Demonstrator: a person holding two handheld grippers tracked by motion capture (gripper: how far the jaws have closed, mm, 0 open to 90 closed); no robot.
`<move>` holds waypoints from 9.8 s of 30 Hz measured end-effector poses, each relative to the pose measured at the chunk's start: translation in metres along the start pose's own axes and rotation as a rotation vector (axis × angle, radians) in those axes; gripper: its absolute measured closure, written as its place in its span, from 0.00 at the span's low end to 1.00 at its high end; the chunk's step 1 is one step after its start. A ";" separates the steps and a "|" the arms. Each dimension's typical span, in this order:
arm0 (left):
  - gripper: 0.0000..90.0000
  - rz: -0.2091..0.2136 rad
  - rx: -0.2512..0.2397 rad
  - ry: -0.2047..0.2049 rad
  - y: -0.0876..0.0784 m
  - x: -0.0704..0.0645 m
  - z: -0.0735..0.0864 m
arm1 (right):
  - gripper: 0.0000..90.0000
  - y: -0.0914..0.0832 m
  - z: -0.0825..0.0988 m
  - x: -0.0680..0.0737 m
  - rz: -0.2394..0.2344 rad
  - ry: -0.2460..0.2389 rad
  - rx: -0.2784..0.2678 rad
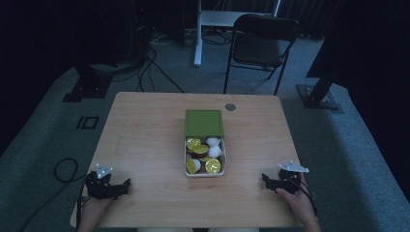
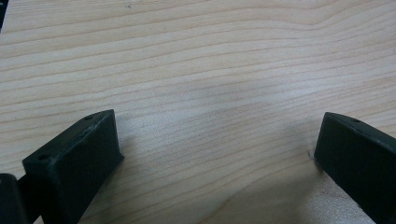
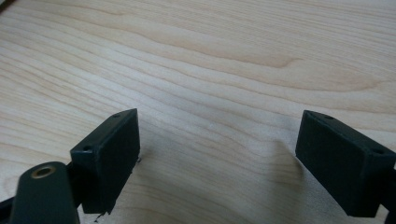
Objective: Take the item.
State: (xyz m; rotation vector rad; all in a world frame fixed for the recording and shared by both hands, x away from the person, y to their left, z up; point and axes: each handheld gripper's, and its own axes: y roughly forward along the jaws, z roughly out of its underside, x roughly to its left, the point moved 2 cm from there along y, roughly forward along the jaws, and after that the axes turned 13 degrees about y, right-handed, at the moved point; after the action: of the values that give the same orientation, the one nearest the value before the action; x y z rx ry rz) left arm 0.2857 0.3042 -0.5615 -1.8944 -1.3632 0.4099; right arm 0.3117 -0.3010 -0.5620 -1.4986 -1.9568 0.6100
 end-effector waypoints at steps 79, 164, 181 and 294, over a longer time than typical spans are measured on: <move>0.00 0.001 0.000 -0.002 0.000 0.000 0.000 | 0.16 -0.039 -0.097 0.104 -0.237 -0.064 -0.166; 0.00 0.001 0.000 0.001 0.000 0.000 0.000 | 0.43 0.034 -0.058 0.241 -0.408 -0.124 -0.047; 0.00 0.001 0.000 0.001 0.000 0.000 0.000 | 0.58 0.045 -0.046 0.247 -0.378 -0.130 -0.014; 0.00 0.003 0.000 0.001 0.000 0.000 0.000 | 0.63 0.057 -0.127 0.079 -0.059 0.077 -0.246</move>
State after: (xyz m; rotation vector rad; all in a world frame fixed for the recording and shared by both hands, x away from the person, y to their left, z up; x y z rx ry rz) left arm 0.2856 0.3040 -0.5614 -1.8960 -1.3603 0.4105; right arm 0.4250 -0.2091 -0.4947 -1.5772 -2.0663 0.2896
